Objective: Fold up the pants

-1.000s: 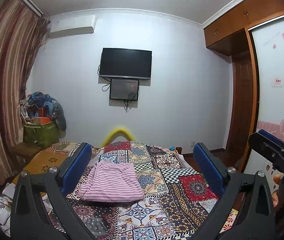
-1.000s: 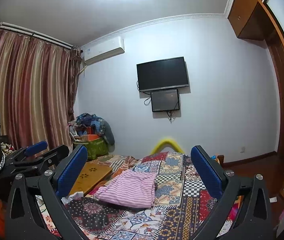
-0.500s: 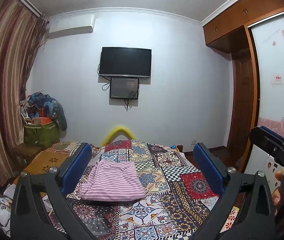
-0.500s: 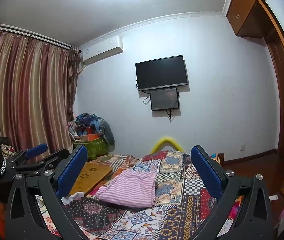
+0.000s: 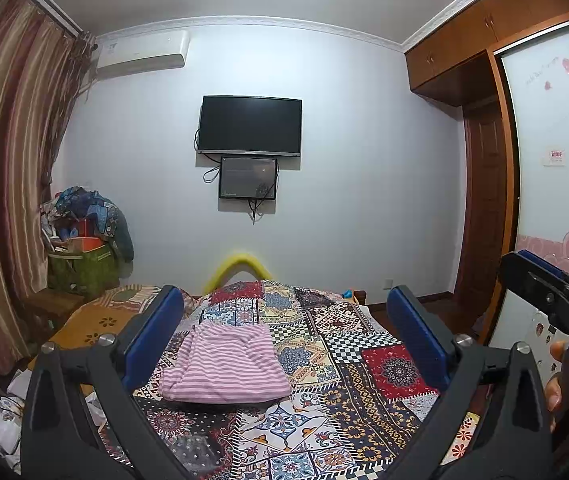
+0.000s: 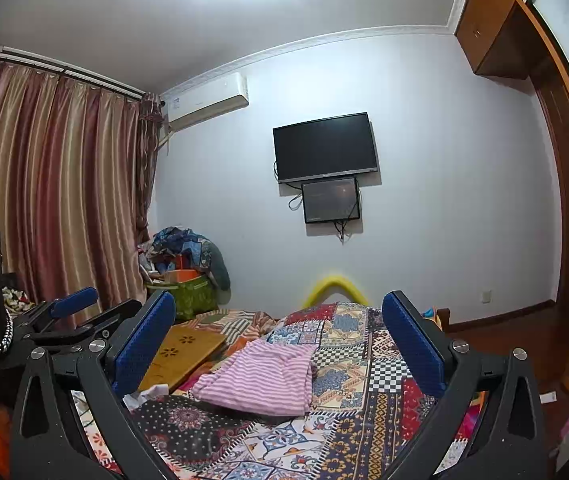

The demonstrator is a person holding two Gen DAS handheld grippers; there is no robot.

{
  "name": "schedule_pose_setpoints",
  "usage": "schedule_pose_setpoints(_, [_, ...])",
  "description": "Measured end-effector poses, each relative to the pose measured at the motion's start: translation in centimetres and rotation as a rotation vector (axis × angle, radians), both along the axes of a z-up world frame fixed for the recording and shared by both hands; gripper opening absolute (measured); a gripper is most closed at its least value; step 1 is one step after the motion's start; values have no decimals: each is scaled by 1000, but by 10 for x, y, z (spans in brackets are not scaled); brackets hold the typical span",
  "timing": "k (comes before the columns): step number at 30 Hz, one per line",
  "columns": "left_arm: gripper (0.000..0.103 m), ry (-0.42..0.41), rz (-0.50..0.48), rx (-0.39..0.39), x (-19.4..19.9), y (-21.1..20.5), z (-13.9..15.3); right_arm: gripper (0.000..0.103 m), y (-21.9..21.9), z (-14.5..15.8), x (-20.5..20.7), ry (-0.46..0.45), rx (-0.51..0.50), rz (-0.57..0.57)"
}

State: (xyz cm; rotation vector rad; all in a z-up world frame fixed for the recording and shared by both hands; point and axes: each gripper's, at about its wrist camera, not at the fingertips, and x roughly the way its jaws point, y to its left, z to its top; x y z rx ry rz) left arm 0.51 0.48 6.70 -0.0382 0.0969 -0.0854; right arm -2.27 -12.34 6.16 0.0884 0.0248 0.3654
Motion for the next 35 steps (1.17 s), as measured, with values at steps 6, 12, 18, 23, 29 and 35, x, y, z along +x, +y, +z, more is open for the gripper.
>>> schedule_pose_setpoints(6, [103, 2, 1, 1, 1, 0, -1, 103, 0, 1, 0, 2, 0, 3])
schedule_pose_setpoints(12, [103, 13, -8, 7, 4, -1, -3, 103, 2, 2, 0, 5, -1, -2])
schedule_pose_setpoints(18, [103, 22, -19, -2, 5, 0, -3, 103, 3, 2, 1, 6, 0, -7])
schedule_pose_setpoints(23, [103, 25, -19, -10, 7, 4, -1, 103, 4, 1, 1, 10, 1, -14])
schedule_pose_setpoints(29, [103, 24, -18, 1, 5, 2, -2, 103, 7, 0, 0, 14, 3, -15])
schedule_pose_setpoints(35, [103, 21, -24, 13, 4, -2, -5, 103, 9, 0, 2, 19, 0, -18])
